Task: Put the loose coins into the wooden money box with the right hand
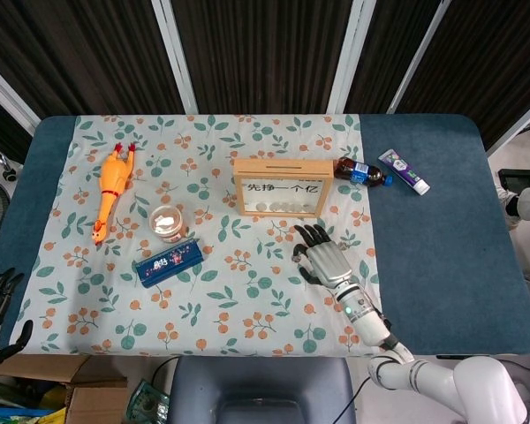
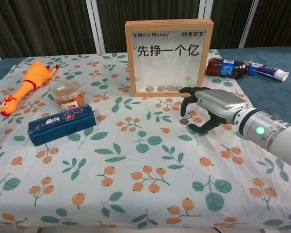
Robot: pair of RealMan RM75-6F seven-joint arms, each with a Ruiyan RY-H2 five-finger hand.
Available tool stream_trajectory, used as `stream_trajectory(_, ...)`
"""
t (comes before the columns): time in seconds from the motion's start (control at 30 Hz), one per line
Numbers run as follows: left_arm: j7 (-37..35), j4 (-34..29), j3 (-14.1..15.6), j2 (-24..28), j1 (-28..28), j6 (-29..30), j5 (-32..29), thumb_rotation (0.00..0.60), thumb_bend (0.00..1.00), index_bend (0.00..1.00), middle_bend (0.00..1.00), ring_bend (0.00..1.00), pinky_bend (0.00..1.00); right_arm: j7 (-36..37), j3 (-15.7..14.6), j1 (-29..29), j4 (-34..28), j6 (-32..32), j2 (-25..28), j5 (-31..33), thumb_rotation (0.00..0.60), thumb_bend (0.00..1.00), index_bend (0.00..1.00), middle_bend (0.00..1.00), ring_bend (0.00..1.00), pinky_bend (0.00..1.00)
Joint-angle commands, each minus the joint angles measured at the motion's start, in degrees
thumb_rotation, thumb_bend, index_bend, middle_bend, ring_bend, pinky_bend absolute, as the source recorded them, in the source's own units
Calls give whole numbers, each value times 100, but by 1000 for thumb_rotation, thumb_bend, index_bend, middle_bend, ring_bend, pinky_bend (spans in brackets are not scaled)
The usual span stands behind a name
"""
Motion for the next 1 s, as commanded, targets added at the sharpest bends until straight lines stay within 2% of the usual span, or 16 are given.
stream_trajectory(0.03,-13,4,-3,3,8,14,-2,600,444,0,0,0,0,-53,37,15,43,-56,-28,40,600,539,527,148,0,0)
stream_trajectory(1.0,-36,9,-28,9,46,54,-39,600,444,0,0,0,0,-173,204,116,253,-400,-192,206,600,539,540,148,0,0)
